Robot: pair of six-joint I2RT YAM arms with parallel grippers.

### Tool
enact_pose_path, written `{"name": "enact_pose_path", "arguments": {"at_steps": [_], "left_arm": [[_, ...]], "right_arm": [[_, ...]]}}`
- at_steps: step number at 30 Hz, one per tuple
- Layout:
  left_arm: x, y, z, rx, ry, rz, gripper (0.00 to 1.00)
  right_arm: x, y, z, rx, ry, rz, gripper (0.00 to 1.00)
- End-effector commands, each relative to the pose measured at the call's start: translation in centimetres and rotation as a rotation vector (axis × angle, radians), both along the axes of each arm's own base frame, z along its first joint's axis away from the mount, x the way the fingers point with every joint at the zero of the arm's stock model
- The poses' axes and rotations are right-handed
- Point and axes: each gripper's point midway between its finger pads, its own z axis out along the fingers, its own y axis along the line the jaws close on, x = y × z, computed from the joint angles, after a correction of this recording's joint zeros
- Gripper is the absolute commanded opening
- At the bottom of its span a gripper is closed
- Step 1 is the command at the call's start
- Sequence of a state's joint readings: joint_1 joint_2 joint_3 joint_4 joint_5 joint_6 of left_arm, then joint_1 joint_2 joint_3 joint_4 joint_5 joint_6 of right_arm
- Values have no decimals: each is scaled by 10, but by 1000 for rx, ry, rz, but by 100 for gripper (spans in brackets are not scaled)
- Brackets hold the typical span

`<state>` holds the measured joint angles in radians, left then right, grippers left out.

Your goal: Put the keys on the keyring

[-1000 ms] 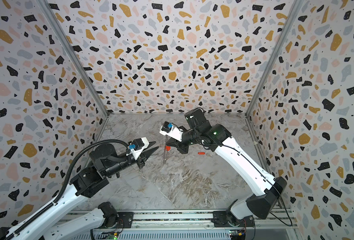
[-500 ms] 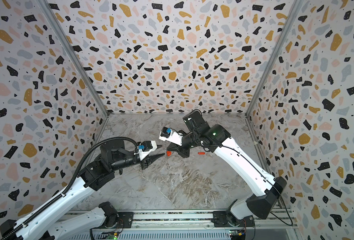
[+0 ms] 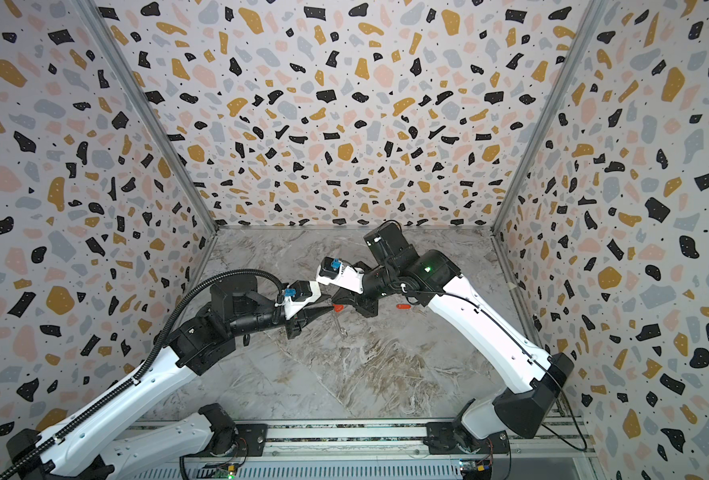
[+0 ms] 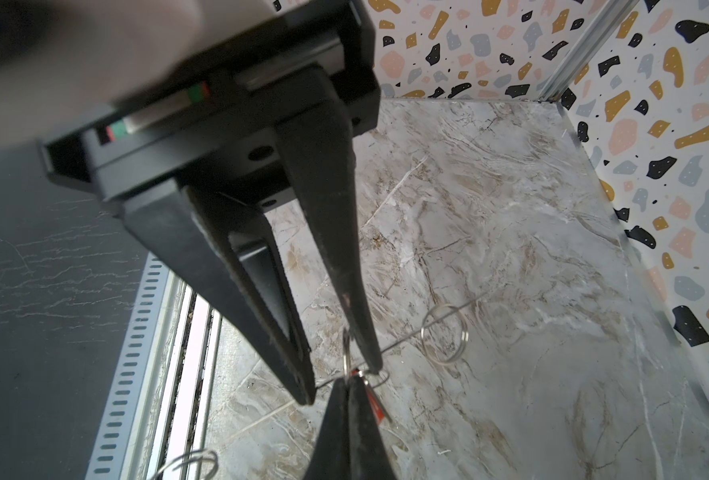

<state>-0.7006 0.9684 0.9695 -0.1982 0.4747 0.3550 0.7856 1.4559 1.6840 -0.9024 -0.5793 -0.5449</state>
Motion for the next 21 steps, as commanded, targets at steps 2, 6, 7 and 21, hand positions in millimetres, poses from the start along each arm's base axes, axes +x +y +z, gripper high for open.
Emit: {"name": "enact_pose_path", "arguments": {"at_steps": [2,6,7,21], "left_arm": [[0,2,24,-47,-50,-1,19],[0,3,25,-49,-55,7,12],[0,4,26,-50,-56,7,11],[1,4,32,-115,-70,26,0]], "right_arm": [[-8,0,14,44,-32,34,0],[-9,0,13,45,-32,35,0],[-9,-1,13,44,-32,35,0],[-2,0,13,99,-48,-35,0]]}}
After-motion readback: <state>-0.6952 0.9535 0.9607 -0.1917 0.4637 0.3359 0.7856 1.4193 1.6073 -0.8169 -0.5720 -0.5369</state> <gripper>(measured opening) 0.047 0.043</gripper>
